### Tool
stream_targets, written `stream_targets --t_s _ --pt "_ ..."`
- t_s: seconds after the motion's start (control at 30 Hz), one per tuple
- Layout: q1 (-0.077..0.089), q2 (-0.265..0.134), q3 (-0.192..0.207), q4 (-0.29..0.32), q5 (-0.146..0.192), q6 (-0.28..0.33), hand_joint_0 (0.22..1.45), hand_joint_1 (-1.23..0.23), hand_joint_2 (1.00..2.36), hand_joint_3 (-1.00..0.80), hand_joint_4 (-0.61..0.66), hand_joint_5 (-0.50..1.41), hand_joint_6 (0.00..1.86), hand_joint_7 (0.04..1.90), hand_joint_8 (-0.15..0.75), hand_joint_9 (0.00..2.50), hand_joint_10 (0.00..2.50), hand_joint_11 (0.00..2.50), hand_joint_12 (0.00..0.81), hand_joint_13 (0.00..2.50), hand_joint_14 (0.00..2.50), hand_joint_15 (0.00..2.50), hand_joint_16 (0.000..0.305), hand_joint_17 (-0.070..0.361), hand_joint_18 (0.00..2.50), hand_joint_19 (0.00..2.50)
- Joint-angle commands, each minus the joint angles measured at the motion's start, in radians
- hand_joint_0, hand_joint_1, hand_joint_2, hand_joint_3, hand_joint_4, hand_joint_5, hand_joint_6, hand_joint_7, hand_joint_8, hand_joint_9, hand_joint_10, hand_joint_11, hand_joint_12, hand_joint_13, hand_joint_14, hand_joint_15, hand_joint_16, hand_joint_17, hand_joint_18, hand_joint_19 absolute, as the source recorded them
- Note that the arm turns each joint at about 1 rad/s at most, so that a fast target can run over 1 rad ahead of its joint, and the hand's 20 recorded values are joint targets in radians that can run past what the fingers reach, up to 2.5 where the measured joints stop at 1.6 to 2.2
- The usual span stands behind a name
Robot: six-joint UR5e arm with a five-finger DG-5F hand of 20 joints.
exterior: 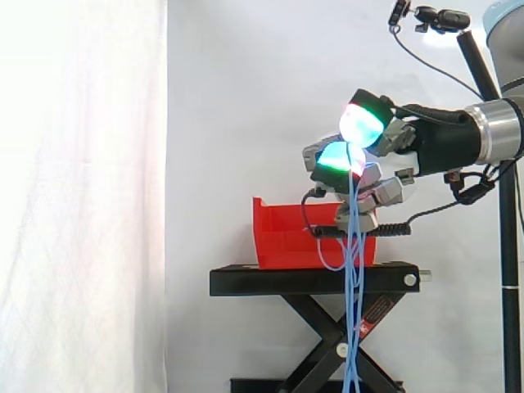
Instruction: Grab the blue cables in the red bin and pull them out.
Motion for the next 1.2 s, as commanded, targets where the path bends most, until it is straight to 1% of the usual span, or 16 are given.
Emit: stream_targets --t_s 0.0,0.07,0.23,0.3,0.5,0.6,0.83,0.87,0.9,0.97,1.03,1.07,1.1,1.13,1.17 --pt "0.000 0.000 0.000 -0.001 0.000 0.000 0.95 -0.92 1.00 -1.00 -0.10 0.62 1.14 0.55 0.131 1.40 0.02 1.78 0.262 1.57 0.00 1.90 0.046 0.103 1.06 1.08" --pt "0.000 0.000 0.000 0.001 0.001 0.000 0.95 -0.92 1.00 -1.00 -0.10 0.62 1.14 0.56 0.121 1.40 0.02 1.79 0.262 1.57 0.00 1.89 0.046 0.103 1.06 1.09" --pt "0.000 0.000 0.000 0.001 0.000 0.000 0.95 -0.92 1.00 -1.00 -0.10 0.62 1.14 0.54 0.139 1.40 0.02 1.79 0.258 1.57 0.00 1.89 0.046 0.103 1.06 1.08" --pt "0.000 0.000 0.000 -0.001 0.000 0.000 0.95 -0.92 1.00 -1.00 -0.09 0.62 1.14 0.55 0.126 1.40 0.02 1.79 0.261 1.57 0.00 1.88 0.046 0.103 1.06 1.08" --pt "0.000 0.000 0.000 0.001 0.000 0.000 0.95 -0.92 1.00 -1.00 -0.10 0.62 1.14 0.54 0.125 1.40 0.02 1.80 0.262 1.57 0.00 1.89 0.046 0.103 1.06 1.08" --pt "0.000 0.000 0.000 -0.001 0.000 0.000 0.95 -0.92 1.00 -1.00 -0.10 0.62 1.14 0.55 0.141 1.40 0.02 1.80 0.258 1.57 0.00 1.89 0.046 0.103 1.06 1.08" --pt "0.000 0.000 0.000 0.001 0.001 0.000 0.94 -0.92 1.00 -1.00 -0.11 0.62 1.14 0.56 0.132 1.40 0.02 1.80 0.259 1.57 0.00 1.87 0.046 0.104 1.06 1.09" --pt "0.000 0.000 0.000 -0.001 0.000 0.000 0.94 -0.92 1.00 -1.00 -0.11 0.61 1.15 0.55 0.146 1.40 0.02 1.79 0.263 1.57 0.00 1.87 0.046 0.103 1.06 1.09" --pt "0.000 0.000 0.000 0.001 0.000 0.000 0.94 -0.93 1.00 -1.00 -0.11 0.61 1.16 0.55 0.129 1.40 0.02 1.80 0.263 1.57 0.00 1.87 0.046 0.103 1.06 1.08" --pt "0.001 0.000 0.000 0.001 0.000 0.000 0.94 -0.93 1.00 -1.00 -0.11 0.61 1.16 0.55 0.122 1.40 0.02 1.79 0.257 1.57 0.00 1.89 0.046 0.104 1.06 1.08" --pt "0.001 0.000 0.000 -0.001 0.001 0.000 0.94 -0.93 1.00 -1.00 -0.11 0.61 1.17 0.55 0.136 1.40 0.02 1.79 0.264 1.57 0.00 1.89 0.046 0.104 1.06 1.08" --pt "0.000 0.000 0.000 0.001 0.000 0.000 0.94 -0.93 1.00 -1.00 -0.11 0.61 1.17 0.55 0.118 1.40 0.02 1.80 0.257 1.57 0.00 1.89 0.046 0.103 1.06 1.09" --pt "0.001 0.000 0.000 -0.001 0.001 0.000 0.94 -0.93 1.00 -1.00 -0.11 0.61 1.18 0.54 0.139 1.40 0.02 1.80 0.260 1.57 0.00 1.89 0.046 0.104 1.06 1.08" --pt "0.001 0.000 0.000 -0.001 0.001 0.000 0.94 -0.93 1.00 -1.00 -0.11 0.61 1.18 0.54 0.123 1.40 0.02 1.80 0.264 1.57 0.00 1.89 0.046 0.103 1.06 1.09" --pt "0.000 0.000 0.000 0.001 0.001 0.000 0.94 -0.93 1.00 -1.00 -0.11 0.61 1.18 0.54 0.138 1.41 0.02 1.80 0.262 1.57 0.00 1.88 0.046 0.103 1.06 1.09"
